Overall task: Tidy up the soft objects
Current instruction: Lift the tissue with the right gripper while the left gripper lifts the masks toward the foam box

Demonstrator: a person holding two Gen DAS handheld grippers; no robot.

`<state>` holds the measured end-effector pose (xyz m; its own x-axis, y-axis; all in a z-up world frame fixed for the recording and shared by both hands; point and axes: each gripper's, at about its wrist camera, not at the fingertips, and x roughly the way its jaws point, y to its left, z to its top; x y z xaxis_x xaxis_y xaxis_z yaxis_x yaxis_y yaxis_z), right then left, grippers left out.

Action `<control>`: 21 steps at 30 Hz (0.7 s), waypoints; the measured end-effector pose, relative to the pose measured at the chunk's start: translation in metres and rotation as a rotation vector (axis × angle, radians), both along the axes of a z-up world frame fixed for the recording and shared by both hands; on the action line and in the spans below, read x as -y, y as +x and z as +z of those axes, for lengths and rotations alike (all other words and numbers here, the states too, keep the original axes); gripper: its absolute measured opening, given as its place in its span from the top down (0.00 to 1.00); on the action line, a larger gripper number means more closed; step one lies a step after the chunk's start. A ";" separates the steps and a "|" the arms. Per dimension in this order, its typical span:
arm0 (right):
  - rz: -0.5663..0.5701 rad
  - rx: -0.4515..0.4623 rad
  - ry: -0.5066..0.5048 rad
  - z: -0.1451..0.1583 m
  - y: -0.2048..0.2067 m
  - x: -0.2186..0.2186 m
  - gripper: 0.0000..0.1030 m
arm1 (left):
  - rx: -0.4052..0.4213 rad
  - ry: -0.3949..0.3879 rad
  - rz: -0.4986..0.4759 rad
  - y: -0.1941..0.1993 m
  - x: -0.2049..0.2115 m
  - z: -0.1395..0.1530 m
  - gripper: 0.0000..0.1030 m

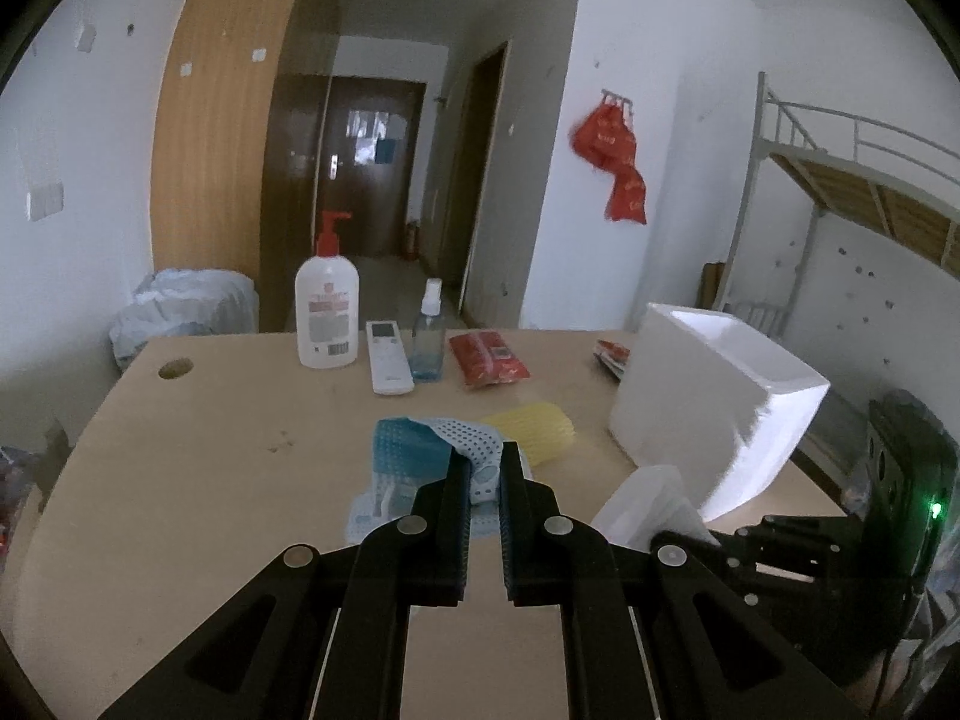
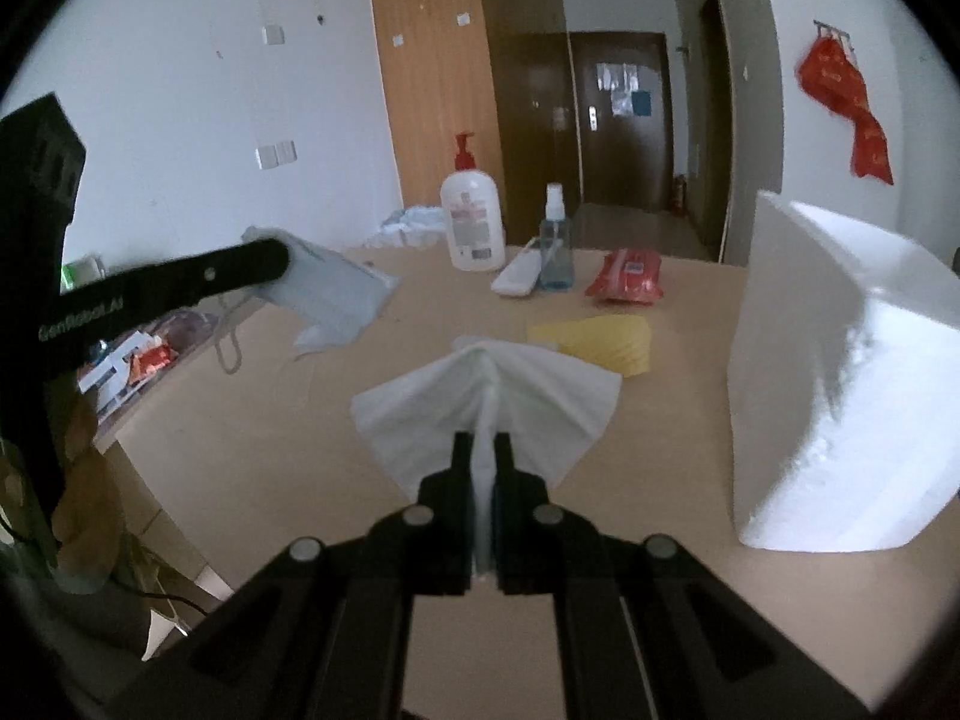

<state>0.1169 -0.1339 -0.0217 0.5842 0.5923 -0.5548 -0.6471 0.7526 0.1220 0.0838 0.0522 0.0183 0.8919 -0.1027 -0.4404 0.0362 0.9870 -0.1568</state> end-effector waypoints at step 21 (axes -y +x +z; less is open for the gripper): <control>-0.165 0.221 0.076 0.039 -0.083 0.040 0.93 | 0.155 0.071 0.063 -0.098 0.031 0.024 0.92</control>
